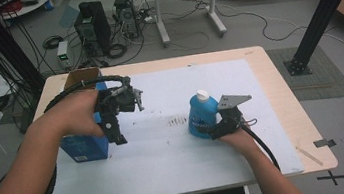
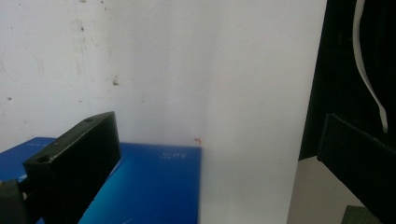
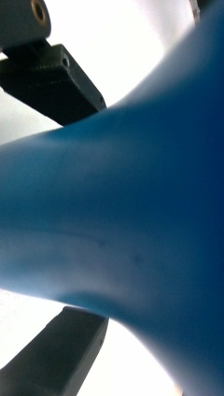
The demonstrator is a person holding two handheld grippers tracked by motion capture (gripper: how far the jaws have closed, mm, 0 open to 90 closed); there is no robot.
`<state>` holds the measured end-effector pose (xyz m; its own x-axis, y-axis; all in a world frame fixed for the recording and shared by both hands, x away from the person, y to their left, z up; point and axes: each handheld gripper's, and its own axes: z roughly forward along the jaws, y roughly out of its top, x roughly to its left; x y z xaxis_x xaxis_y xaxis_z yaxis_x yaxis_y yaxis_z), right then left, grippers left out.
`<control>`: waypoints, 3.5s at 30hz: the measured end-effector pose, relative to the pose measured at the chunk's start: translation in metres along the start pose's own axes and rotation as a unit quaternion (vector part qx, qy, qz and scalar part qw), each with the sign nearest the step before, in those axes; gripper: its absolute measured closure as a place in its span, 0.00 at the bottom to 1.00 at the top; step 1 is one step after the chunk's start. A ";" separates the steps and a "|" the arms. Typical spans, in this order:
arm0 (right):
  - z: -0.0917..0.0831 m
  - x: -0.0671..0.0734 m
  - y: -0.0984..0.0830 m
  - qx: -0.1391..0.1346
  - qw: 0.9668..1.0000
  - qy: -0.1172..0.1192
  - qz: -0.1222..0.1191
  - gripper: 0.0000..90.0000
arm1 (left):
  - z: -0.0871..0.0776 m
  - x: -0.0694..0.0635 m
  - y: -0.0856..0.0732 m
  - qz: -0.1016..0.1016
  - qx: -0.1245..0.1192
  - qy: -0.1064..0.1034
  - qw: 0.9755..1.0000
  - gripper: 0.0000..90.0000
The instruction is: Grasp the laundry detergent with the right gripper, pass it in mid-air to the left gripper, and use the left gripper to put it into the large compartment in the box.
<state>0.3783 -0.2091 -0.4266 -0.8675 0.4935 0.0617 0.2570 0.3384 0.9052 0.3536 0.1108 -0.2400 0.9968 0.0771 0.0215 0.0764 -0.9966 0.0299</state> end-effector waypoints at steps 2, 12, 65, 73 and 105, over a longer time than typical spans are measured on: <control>0.000 0.000 0.000 0.002 1.000 -0.006 -0.003 0.08 | -0.001 0.000 0.000 0.000 -0.003 0.000 1.000 0.00; -0.001 0.000 0.000 -0.006 1.000 -0.003 0.001 0.16 | 0.000 0.000 -0.003 -0.003 -0.002 0.001 1.000 0.00; -0.007 0.003 -0.005 -0.026 0.999 0.016 -0.020 0.50 | 0.005 0.002 0.001 -0.001 -0.003 -0.004 1.000 0.00; -0.017 0.009 0.006 -0.031 0.998 0.031 -0.043 0.52 | 0.006 0.003 0.005 0.006 -0.002 -0.006 1.000 0.00; 0.027 0.092 0.056 -0.001 0.975 0.191 -0.111 0.53 | 0.002 -0.024 0.037 0.039 -0.003 -0.021 0.999 0.00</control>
<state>0.3241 -0.1229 -0.3811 -0.9972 0.0730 0.0155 0.0436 0.4007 0.9152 0.3321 0.0718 -0.2411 0.9998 -0.0024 -0.0175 -0.0018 -0.9994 0.0351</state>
